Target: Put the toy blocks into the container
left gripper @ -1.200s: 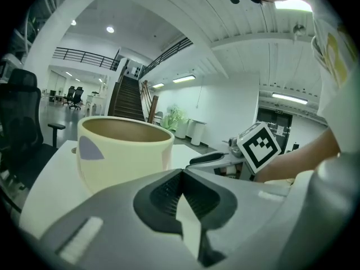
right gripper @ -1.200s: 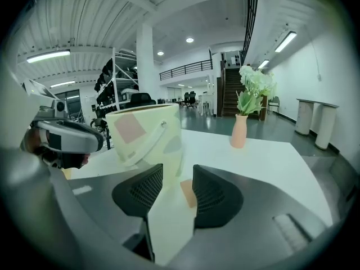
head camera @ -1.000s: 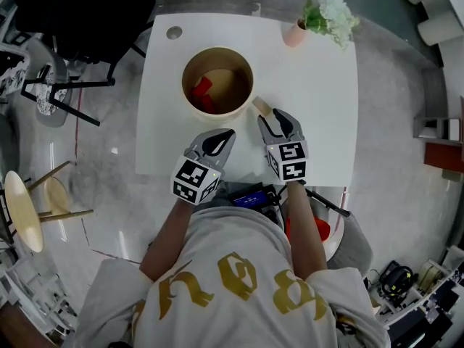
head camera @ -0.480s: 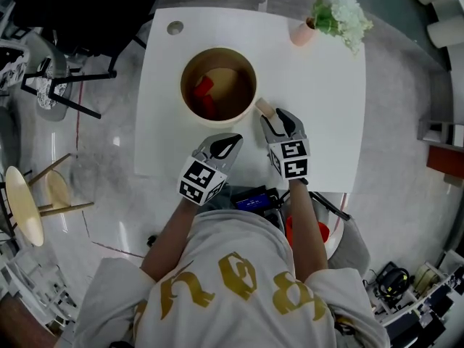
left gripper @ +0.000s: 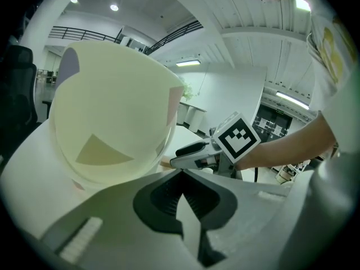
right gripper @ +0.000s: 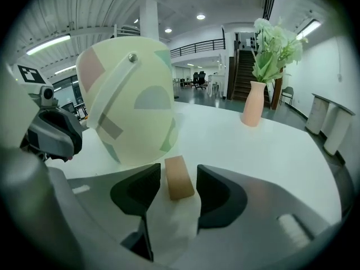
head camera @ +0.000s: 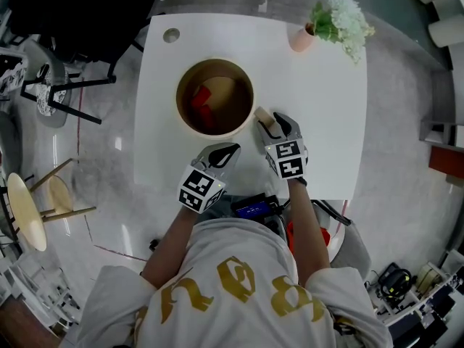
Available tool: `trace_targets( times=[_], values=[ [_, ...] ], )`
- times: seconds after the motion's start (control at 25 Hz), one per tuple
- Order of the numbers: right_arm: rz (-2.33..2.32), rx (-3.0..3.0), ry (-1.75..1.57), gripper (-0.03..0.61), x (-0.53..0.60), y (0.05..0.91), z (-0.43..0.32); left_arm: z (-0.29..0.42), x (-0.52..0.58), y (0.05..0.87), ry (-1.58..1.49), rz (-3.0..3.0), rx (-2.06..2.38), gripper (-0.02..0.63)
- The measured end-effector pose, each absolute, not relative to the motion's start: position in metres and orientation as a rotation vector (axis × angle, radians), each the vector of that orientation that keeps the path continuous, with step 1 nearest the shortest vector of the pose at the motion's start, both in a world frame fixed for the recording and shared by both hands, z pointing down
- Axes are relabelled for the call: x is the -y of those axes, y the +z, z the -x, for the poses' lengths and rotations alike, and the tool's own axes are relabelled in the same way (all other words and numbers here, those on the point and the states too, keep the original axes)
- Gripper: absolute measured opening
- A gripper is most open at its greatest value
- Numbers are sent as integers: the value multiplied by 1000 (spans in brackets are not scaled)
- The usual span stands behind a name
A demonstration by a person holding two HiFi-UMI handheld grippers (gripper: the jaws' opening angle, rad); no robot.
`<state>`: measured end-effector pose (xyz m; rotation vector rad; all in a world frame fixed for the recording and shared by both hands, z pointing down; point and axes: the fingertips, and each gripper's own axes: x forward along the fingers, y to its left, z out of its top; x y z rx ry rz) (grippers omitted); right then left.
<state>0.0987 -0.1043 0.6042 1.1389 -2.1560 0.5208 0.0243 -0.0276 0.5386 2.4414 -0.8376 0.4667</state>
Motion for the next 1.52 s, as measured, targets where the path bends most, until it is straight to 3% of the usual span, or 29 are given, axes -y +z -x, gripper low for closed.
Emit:
trace_targets(
  times=[0.36,0.6,1.52],
  values=[
    [-1078,2124,471,212,106,615,-92,-20,28,545,480,-2418,834,1],
    [-1062,2119,449,173,104,617,-89,-15,30,547,474,-2408,845,1],
    [-1139,2119,496,170,95,601,-91,-12,34,533,421,-2429,872,1]
  ],
)
